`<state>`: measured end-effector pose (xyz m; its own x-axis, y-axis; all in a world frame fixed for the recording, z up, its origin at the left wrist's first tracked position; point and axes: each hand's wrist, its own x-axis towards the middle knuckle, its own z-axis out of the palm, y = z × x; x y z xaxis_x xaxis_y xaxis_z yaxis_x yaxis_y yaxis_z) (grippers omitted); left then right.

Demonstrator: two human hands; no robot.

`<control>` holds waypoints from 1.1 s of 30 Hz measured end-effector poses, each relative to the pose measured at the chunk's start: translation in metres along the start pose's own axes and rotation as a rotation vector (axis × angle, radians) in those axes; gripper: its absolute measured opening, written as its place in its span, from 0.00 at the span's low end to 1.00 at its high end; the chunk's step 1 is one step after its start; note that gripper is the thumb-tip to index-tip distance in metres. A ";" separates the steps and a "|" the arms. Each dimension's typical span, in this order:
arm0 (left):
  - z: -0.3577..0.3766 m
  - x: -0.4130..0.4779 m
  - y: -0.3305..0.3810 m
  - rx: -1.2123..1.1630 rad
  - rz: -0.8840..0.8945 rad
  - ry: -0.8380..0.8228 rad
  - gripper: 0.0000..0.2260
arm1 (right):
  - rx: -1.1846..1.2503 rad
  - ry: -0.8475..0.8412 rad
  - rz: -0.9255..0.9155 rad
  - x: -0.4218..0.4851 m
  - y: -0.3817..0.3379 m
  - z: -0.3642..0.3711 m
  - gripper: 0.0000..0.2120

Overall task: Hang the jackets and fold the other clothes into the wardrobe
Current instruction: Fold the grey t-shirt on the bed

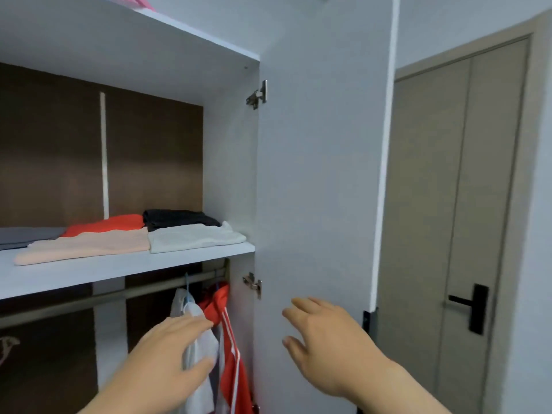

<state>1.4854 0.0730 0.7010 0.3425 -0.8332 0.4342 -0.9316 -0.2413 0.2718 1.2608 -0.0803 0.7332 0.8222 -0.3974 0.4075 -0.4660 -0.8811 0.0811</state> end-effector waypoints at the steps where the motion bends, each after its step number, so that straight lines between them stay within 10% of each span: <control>1: 0.012 -0.004 0.022 -0.033 0.026 -0.007 0.27 | 0.009 0.001 0.035 -0.022 0.010 -0.005 0.20; 19: 0.156 -0.030 0.373 -0.297 0.671 -0.306 0.29 | -0.190 -0.156 0.936 -0.434 0.144 -0.113 0.23; 33: 0.255 -0.023 0.523 -0.483 0.899 -0.614 0.28 | -0.239 -0.313 1.470 -0.565 0.160 -0.123 0.19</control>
<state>0.9595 -0.1602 0.6142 -0.6483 -0.7382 0.1868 -0.6203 0.6542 0.4328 0.6811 0.0346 0.6272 -0.3839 -0.9218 0.0543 -0.9228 0.3808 -0.0589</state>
